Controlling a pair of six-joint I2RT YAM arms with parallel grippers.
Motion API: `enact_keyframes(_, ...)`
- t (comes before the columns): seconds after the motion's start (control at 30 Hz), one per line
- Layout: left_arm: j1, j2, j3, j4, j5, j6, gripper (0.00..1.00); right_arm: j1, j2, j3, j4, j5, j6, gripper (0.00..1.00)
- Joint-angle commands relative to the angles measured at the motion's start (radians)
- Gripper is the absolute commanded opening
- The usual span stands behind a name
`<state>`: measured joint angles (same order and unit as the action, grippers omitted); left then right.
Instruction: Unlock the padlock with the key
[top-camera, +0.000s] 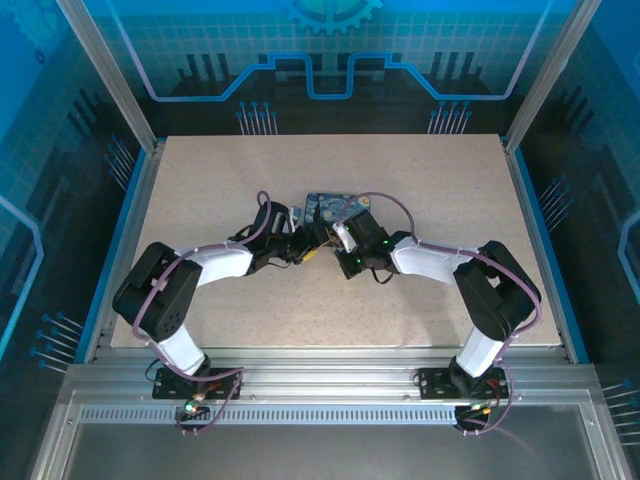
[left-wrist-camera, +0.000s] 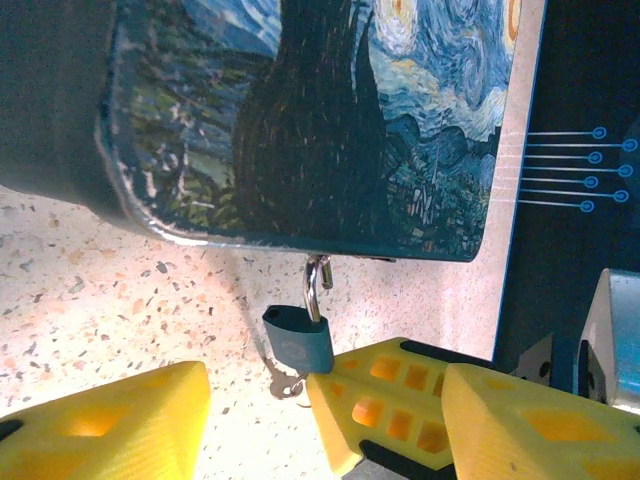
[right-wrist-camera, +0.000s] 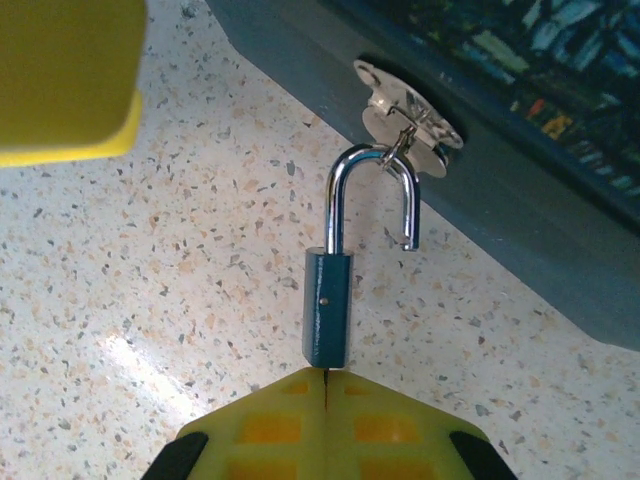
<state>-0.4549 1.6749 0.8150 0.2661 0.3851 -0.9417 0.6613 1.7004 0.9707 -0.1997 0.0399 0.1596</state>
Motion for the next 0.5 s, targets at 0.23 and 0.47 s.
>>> enact_keyframes(0.23,0.015,-0.074,-0.012,-0.142,-0.002,0.096,0.88,0.028,0.019,0.053,-0.101,0.034,-0.159,0.0)
enact_keyframes(0.47,0.015,-0.094,-0.022,-0.186,0.001,0.118,0.99,0.033,0.025,0.066,-0.107,0.034,-0.204,0.0)
